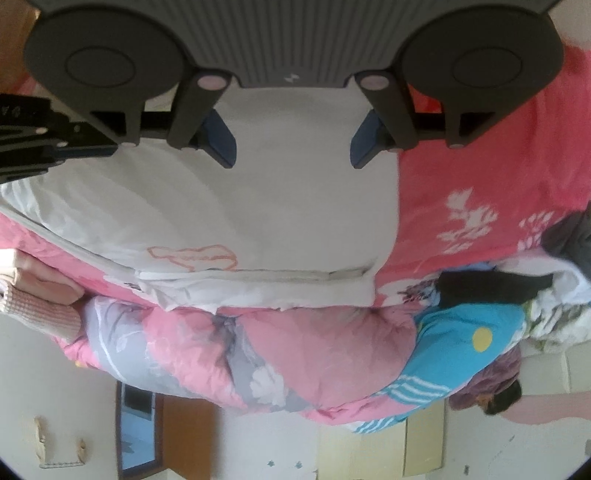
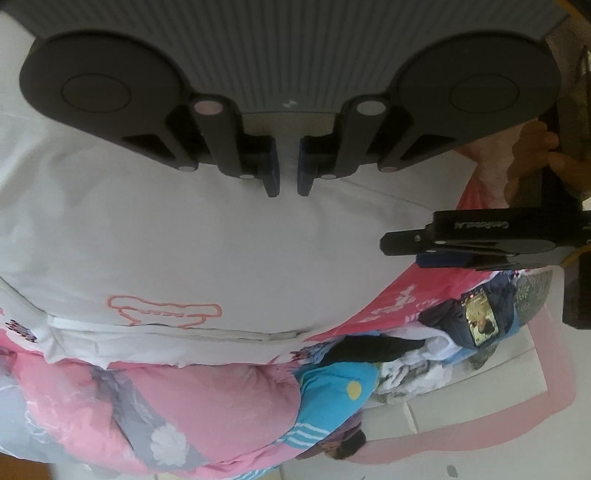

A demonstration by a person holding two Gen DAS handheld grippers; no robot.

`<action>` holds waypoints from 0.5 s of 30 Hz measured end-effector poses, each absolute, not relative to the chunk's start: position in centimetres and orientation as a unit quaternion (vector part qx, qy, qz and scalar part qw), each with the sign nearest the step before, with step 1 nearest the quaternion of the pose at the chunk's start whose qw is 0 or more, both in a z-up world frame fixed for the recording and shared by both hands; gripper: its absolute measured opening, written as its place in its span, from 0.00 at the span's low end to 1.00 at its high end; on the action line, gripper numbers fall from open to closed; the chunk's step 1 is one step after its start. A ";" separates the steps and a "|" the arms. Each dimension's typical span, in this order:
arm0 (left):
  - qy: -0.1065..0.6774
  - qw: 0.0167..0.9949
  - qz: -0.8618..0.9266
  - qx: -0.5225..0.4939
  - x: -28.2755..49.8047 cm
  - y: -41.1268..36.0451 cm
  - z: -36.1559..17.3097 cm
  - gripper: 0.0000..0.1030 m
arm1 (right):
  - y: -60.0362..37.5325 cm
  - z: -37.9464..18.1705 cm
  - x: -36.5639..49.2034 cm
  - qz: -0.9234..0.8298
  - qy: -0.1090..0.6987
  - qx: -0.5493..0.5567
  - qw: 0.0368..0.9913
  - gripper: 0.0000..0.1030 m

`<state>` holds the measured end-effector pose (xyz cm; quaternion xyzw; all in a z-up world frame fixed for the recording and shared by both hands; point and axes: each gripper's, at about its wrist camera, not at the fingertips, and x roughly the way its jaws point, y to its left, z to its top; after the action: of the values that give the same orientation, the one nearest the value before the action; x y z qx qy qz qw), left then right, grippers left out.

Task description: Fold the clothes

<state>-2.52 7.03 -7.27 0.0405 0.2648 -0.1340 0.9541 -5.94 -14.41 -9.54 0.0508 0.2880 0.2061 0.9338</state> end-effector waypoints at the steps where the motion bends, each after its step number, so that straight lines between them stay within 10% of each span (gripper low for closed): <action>1: 0.266 0.954 -0.134 0.045 -2.5 6.7 -7.3 0.67 | -14.4 -9.6 -5.9 0.206 0.288 0.053 0.934 0.09; 15: 0.305 0.950 -0.042 0.043 -3.8 10.9 -7.9 0.62 | -15.2 -10.2 -5.5 0.219 0.280 0.077 0.932 0.09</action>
<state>-3.79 10.89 -7.91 0.0426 0.3052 -0.0418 0.9504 -5.53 -15.16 -10.25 0.0769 0.2797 0.2190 0.9316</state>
